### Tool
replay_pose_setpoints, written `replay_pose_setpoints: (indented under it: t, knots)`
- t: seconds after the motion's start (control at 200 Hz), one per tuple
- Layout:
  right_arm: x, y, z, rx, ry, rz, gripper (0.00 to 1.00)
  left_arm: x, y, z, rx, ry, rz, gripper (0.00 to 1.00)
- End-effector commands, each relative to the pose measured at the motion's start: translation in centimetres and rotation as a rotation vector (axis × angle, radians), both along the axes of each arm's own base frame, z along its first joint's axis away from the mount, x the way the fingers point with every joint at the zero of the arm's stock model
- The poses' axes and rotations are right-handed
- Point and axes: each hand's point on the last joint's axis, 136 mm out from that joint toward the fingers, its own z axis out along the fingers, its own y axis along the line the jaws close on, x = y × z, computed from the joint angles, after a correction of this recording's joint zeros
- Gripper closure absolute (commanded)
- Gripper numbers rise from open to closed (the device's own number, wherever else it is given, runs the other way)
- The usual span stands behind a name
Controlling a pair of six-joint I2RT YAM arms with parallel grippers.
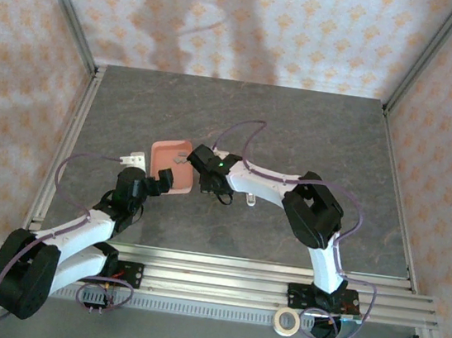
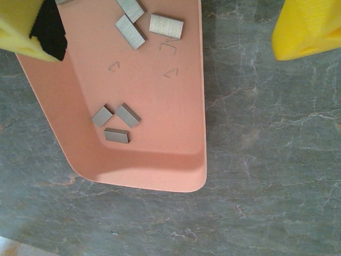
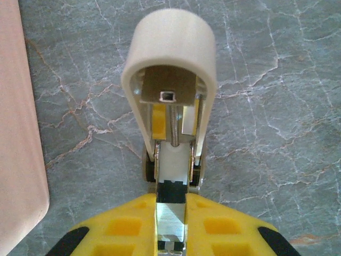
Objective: Load the staples into the stapler
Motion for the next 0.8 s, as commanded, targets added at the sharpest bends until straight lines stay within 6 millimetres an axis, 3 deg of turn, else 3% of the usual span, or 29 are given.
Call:
replay_pose_setpoints:
  t: [0.0,0.48,0.796]
  knots:
    - [-0.8,-0.6,-0.5,-0.061,0.029,0.021,0.82,0.3,0.5,0.3,0.021,-0.017,0.014,0.00]
    - [-0.4,0.1,0.8,-0.018,-0.006,0.030,0.73,0.2,0.5,0.6,0.021,-0.023,0.011,0.00]
    - [0.1,0.4,3.5,0.053,-0.071,0.031,0.71,0.2,0.4,1.1,0.023,-0.028,0.003,0.00]
